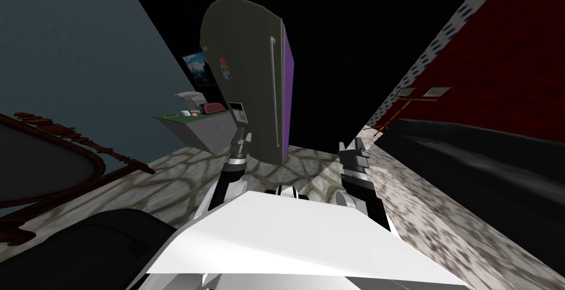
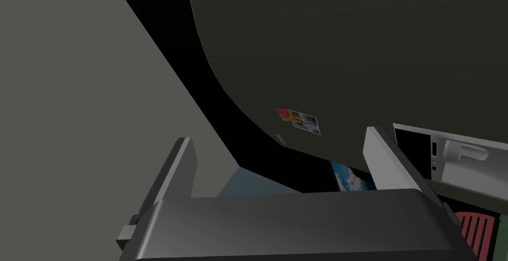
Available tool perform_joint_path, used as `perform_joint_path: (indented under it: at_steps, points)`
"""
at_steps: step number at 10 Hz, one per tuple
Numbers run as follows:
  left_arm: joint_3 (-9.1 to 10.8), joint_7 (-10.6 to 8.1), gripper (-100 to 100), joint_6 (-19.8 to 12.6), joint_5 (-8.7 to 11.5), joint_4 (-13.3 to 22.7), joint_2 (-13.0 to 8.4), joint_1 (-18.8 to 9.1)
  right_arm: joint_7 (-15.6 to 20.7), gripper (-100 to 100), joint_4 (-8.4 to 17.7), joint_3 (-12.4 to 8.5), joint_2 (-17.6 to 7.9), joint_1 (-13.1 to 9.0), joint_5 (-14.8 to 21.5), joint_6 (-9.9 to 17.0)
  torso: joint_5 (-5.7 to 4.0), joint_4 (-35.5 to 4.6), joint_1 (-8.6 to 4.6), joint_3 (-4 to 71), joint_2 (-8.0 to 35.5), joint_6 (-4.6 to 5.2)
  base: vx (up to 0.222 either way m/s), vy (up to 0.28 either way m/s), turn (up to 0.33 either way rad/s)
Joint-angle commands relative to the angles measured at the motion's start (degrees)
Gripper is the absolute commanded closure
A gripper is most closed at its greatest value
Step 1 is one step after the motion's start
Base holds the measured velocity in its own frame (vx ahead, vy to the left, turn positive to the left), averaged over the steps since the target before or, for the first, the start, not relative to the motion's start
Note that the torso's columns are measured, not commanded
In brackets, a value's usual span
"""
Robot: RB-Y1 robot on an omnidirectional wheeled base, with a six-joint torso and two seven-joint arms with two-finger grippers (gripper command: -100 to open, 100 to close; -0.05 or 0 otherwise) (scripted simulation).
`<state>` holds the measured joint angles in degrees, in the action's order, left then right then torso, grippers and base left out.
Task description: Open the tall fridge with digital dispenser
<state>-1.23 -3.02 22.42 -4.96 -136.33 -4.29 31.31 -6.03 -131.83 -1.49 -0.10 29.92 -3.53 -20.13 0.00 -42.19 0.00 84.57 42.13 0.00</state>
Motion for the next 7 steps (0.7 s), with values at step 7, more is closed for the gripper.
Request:
perform_joint_path:
  at_steps: [7]
  points:
    - [-1.02,1.71,-100,-8.99,-4.19,2.52,-5.48,-2.43,0.0,0,0.0,0.0,0.0,0.01,0.0,0.0,0.0,-0.07,-0.02,0.05,0.09,0.0,0.105,-0.013,-0.041]
